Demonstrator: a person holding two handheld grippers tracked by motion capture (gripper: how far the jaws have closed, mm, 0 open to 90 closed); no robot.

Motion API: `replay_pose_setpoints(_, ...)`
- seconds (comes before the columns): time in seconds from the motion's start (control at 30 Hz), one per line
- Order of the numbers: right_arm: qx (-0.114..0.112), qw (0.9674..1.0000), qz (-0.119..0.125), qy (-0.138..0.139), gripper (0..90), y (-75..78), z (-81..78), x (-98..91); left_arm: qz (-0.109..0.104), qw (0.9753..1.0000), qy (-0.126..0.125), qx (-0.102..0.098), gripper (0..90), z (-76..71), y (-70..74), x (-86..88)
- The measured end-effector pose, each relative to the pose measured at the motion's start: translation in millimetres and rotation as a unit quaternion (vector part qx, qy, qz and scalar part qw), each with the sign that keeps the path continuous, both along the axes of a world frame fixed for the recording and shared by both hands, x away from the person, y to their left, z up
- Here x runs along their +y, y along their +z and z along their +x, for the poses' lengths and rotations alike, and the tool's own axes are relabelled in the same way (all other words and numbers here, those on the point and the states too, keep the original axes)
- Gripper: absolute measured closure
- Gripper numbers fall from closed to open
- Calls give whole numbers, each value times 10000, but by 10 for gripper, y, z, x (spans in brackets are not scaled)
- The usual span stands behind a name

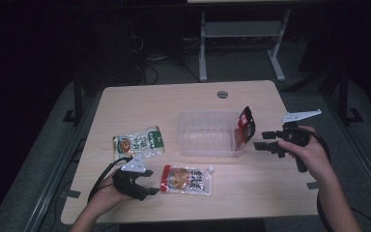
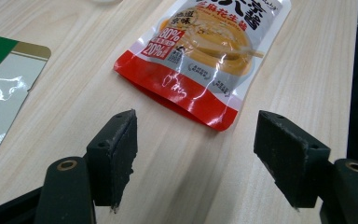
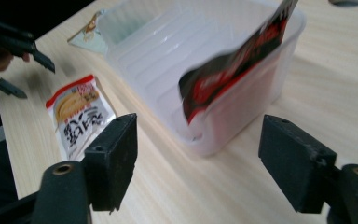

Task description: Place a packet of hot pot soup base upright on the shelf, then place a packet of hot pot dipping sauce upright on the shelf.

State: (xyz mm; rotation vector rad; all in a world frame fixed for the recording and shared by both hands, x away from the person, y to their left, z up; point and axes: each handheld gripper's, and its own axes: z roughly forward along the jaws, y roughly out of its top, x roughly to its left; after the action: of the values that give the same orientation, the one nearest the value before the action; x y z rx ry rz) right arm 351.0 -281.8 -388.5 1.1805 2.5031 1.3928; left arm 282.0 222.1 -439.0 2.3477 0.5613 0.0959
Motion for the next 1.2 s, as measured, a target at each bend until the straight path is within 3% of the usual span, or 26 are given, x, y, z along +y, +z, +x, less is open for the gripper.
replay_pose_setpoints(0.27,-30,9996,-258,132,308,-105,-242,49,12,10000,-12,-11,298,-7,-8,-6)
replay_pose_setpoints(0.53,210,9986,-478,109,291,-261,-446,160,32,10000,-29,-12,298,-12,-9,-10)
replay_pose_setpoints(1.0,433,9966,-602,356,243,-532,-757,254,27,10000,6,-75,306,1,4,-25)
replay_pose_setpoints(1.1,486,9965,-574,369,236,-564,-830,248,95,9999,-35,-134,344,14,41,-17)
replay_pose_setpoints(1.2,523,9955,-640,470,227,-593,-868,242,-20,9998,147,-161,417,43,88,-14)
